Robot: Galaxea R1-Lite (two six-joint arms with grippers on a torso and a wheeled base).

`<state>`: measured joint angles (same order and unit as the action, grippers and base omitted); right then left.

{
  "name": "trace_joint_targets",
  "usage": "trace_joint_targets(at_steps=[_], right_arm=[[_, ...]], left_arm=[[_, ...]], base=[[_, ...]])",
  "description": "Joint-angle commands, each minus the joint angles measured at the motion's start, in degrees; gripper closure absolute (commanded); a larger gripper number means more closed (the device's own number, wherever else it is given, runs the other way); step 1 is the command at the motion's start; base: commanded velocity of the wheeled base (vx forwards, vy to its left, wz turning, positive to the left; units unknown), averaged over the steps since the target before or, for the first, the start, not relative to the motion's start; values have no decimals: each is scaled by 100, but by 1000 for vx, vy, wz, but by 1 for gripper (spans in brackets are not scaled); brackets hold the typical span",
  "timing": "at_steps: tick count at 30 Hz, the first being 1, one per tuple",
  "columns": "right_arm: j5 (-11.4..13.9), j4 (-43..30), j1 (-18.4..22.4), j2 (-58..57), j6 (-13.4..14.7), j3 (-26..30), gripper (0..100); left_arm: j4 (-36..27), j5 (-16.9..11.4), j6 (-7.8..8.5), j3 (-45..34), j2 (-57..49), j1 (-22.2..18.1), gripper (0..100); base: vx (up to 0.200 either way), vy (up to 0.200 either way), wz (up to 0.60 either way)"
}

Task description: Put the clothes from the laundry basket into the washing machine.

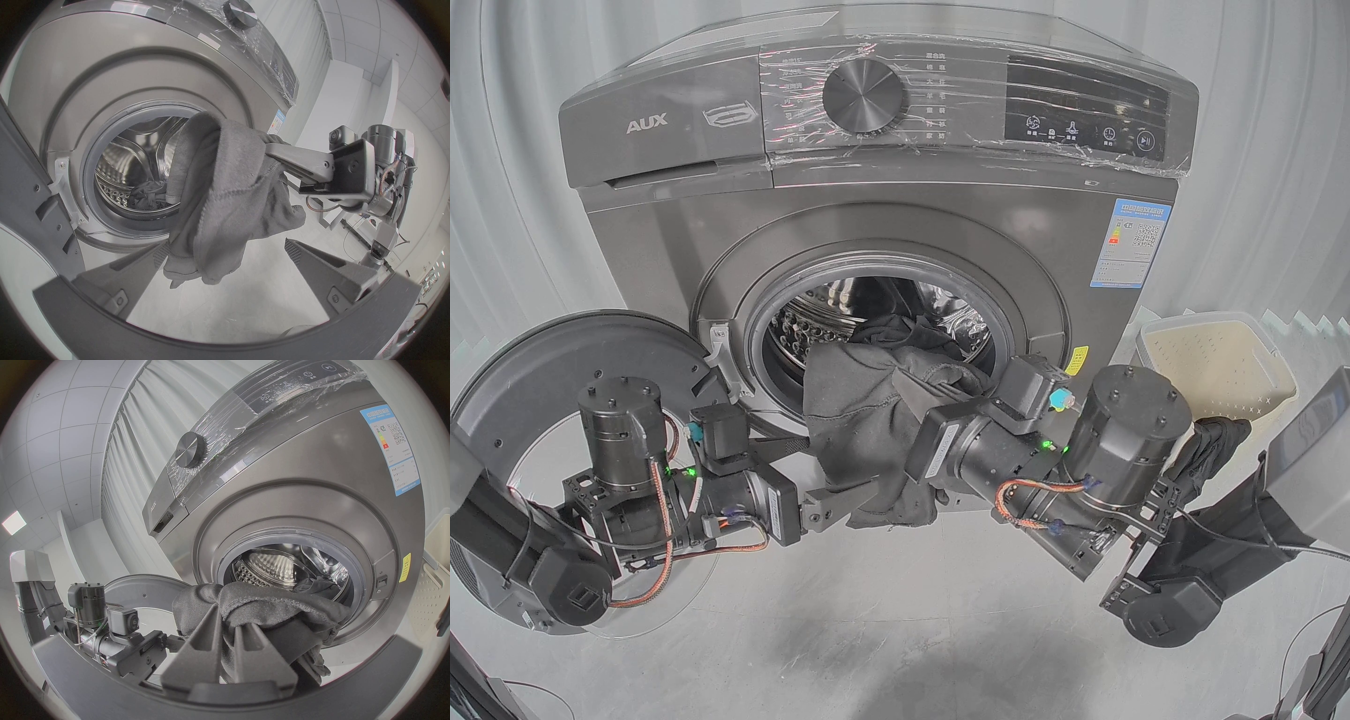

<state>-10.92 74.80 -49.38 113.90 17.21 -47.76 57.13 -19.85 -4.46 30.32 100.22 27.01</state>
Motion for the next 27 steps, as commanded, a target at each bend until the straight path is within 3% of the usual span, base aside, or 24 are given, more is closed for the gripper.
trace_joint_targets(at_steps=[1, 13, 14, 27], right_arm=[[-6, -1, -27, 1, 1, 30, 100], [-15, 52, -27, 71, 1, 30, 100], [-15, 105, -27, 71, -7, 39, 100], [-24, 210, -10, 273, -7, 30, 100]], left_arm=[[9, -10, -72, 132, 173, 6, 0], [194, -10, -116, 167, 340, 208, 0], [299, -2, -116, 167, 384, 208, 100], [1407, 297, -116, -123, 718, 410, 100]], base=[[0, 0, 0], [0, 0, 0], [0, 0, 0], [0, 0, 0]])
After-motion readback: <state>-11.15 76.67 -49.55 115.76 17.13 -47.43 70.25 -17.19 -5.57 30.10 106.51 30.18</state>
